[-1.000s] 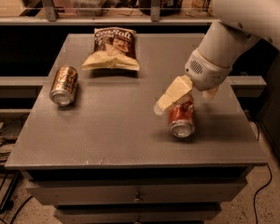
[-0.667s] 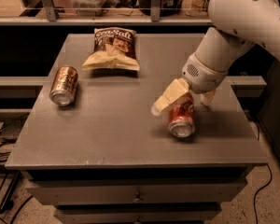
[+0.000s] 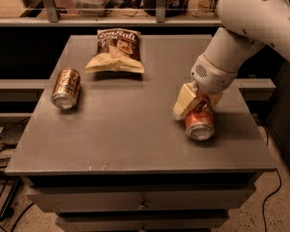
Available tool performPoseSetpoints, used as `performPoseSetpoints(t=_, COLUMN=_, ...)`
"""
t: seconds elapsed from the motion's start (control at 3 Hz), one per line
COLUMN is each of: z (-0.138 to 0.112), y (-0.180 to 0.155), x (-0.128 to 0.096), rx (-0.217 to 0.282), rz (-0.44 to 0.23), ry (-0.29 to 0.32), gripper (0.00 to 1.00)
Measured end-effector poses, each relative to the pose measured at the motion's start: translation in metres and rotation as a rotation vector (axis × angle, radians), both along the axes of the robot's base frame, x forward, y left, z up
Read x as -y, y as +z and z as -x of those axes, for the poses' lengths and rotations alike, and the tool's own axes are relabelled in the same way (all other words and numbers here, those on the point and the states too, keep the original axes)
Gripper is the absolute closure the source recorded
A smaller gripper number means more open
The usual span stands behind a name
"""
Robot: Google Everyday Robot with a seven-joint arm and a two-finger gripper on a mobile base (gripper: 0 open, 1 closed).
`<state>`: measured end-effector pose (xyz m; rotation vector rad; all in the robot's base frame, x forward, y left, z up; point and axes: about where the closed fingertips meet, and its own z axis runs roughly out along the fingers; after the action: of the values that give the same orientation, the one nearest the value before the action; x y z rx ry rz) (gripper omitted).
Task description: Place coke can upright
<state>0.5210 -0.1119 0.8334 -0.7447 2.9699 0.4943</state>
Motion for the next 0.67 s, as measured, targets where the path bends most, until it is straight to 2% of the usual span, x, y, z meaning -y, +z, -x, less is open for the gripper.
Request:
performPoseSetpoints(t=0.33, z=0.000, y=0.003, x=0.000, rx=0.000, rz=0.000, ry=0.000, gripper=0.72)
performPoseSetpoints(t=0.67, z=0.002, y=0.022, x=-0.005, rx=0.084, rz=-0.026, ry=0.079, gripper=0.95)
